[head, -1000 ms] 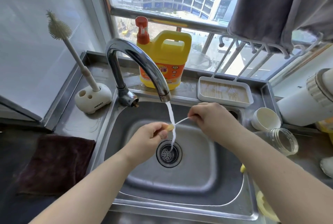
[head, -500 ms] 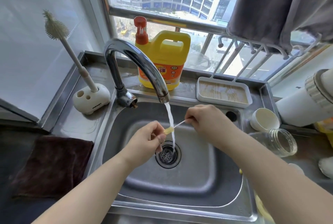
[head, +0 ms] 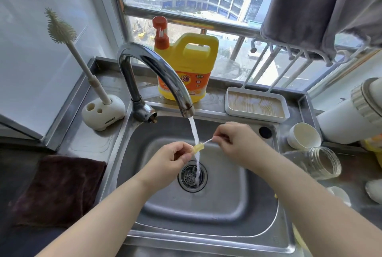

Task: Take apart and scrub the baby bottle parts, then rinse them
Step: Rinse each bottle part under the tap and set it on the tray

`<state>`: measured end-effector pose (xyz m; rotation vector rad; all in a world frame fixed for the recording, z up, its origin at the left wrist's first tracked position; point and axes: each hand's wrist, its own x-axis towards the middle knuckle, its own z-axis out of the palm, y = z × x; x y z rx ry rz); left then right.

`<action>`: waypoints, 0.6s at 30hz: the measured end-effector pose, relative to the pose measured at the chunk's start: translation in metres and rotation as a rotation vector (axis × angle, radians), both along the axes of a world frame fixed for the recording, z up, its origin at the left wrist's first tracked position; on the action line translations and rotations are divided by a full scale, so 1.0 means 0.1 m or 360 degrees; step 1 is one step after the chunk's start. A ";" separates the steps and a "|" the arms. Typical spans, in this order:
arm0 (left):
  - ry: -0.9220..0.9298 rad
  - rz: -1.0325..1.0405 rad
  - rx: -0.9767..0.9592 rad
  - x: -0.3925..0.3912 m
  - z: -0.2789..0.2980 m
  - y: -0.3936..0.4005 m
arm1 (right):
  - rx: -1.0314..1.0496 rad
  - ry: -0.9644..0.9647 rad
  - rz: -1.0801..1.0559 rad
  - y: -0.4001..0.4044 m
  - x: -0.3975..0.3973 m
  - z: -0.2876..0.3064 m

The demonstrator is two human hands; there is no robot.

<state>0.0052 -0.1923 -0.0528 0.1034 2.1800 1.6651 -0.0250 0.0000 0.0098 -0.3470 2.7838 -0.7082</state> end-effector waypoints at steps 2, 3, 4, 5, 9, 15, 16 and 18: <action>0.0001 0.0007 0.0024 0.01 0.02 0.03 | 0.0015 -0.0014 0.0116 -0.05 0.05 -0.05; 0.0002 0.0014 0.0023 0.01 0.03 0.04 | 0.0075 -0.0007 0.0100 -0.05 0.05 -0.05; 0.0005 0.0032 0.0014 0.01 0.03 0.04 | 0.0164 0.0006 0.0029 -0.01 0.03 -0.02; 0.0012 0.0056 0.0000 0.01 0.02 0.03 | 0.0232 0.0030 -0.0053 0.04 0.00 0.01; 0.0099 0.0070 -0.0046 0.01 0.02 0.02 | 0.0101 0.0008 0.0078 -0.07 0.06 -0.03; 0.0069 0.0004 -0.0114 0.04 0.02 0.02 | 0.0051 0.0014 -0.0020 -0.01 0.06 -0.12; 0.0071 0.0010 -0.0115 0.05 0.01 0.02 | 0.0050 0.0014 0.0035 -0.06 0.07 -0.13; 0.0050 0.0039 -0.0095 0.06 0.00 -0.01 | -0.0012 -0.0007 0.0048 -0.09 0.05 -0.15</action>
